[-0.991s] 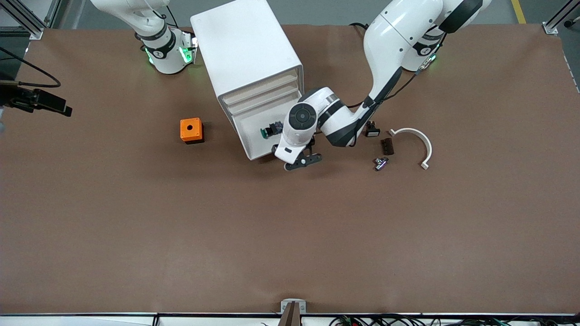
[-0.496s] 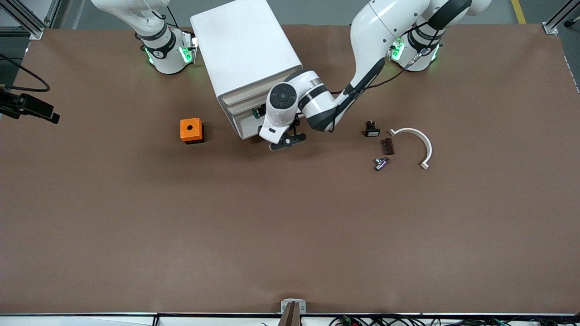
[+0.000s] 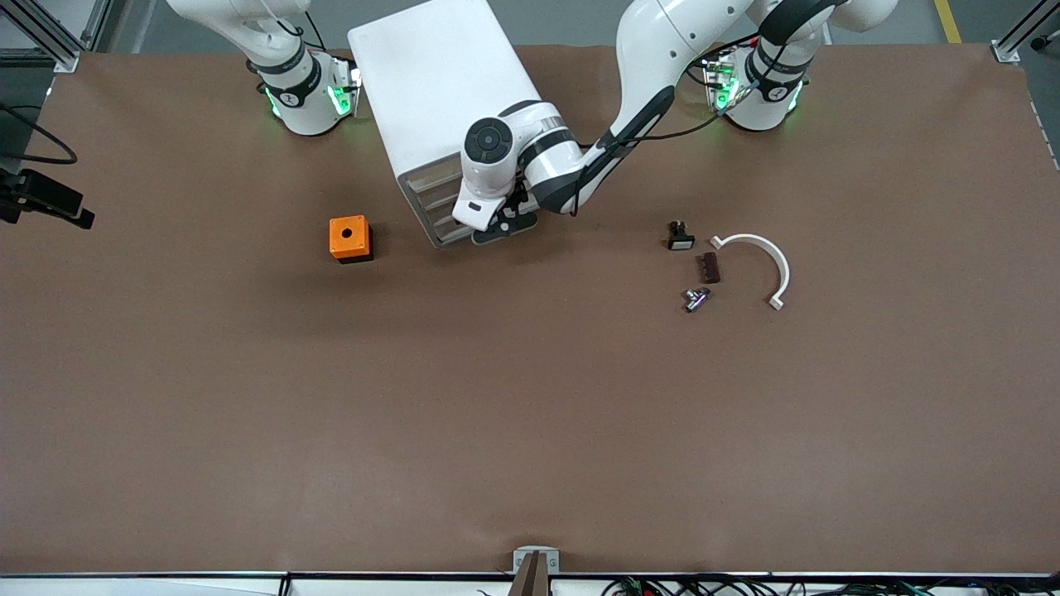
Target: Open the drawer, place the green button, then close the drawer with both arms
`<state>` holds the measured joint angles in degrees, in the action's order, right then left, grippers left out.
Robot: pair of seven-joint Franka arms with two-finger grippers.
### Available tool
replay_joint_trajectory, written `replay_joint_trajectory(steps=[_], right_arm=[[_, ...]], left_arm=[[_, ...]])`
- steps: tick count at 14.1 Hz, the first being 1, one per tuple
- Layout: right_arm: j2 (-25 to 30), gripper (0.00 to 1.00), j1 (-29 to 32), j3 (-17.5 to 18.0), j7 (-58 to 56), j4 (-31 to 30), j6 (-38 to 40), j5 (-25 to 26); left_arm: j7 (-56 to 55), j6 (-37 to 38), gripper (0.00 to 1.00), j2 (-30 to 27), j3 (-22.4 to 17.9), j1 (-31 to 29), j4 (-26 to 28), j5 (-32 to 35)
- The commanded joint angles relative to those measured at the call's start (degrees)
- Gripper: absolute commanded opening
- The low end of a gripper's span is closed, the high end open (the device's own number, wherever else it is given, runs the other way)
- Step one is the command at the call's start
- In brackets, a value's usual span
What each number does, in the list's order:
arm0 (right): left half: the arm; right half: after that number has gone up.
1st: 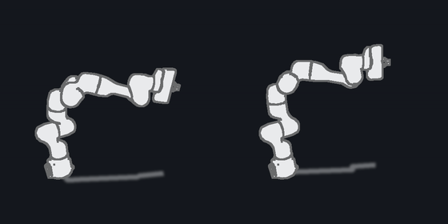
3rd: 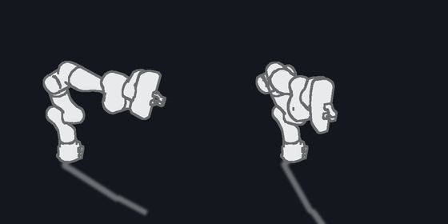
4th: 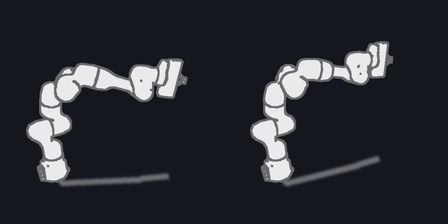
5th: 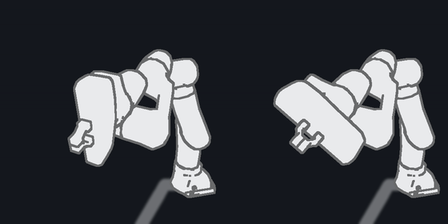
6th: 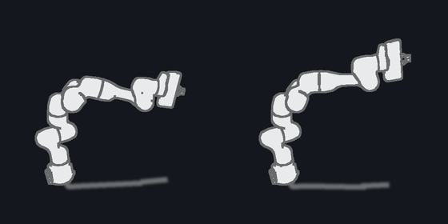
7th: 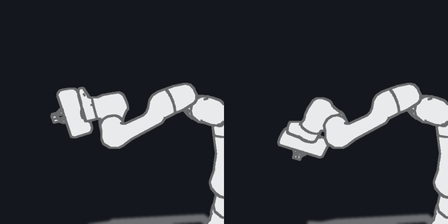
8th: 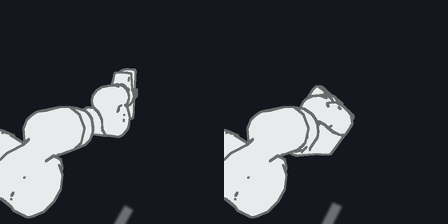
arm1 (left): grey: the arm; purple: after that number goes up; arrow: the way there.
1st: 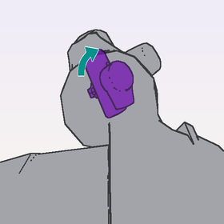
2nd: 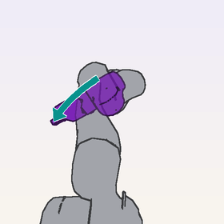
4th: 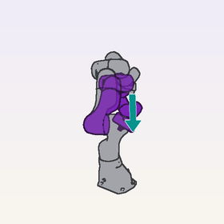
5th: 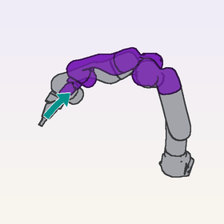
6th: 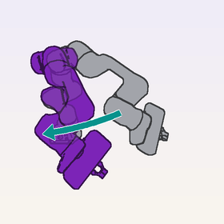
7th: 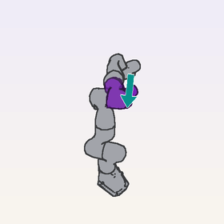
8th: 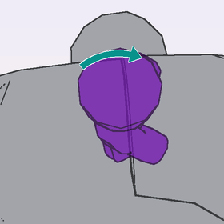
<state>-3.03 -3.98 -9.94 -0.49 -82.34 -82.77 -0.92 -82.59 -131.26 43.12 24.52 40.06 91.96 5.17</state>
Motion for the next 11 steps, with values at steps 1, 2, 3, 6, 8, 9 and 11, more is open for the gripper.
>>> replay_joint_trajectory(steps=[1,2,3,6,8,9,11], right_arm=[[0.7,1.0,1.0,1.1,-0.7,1.0,0.2,1.1],[0.7,1.0,1.0,1.1,-0.8,1.0,0.2,1.0],[0.7,1.0,1.1,1.1,-1.2,1.0,0.2,1.1],[0.7,1.0,1.0,1.1,-1.3,1.0,0.2,1.1],[0.7,1.0,0.8,1.1,-1.4,1.0,0.2,1.0],[0.7,1.0,0.9,1.1,-1.4,1.0,0.2,1.0],[0.7,1.0,0.9,1.1,-1.4,1.0,0.2,1.0]], left_arm=[[-0.8,-0.8,1.0,-1.0,0.1,0.7,1.0,-0.9],[-0.3,-0.8,1.0,-1.1,0.1,0.2,0.9,-0.9],[0.1,-0.8,1.0,-1.3,-0.1,-0.5,0.8,-0.8],[3.2,-0.7,1.0,-1.7,-0.2,-6.4,-0.7,-0.2],[8.5,-0.3,1.0,-2.6,0.0,-10.4,-0.9,-0.6],[10.0,-0.2,1.0,-3.4,0.0,-12.2,-0.9,-0.6],[13.5,0.8,1.0,-4.7,0.0,-15.8,-1.6,-0.5]])
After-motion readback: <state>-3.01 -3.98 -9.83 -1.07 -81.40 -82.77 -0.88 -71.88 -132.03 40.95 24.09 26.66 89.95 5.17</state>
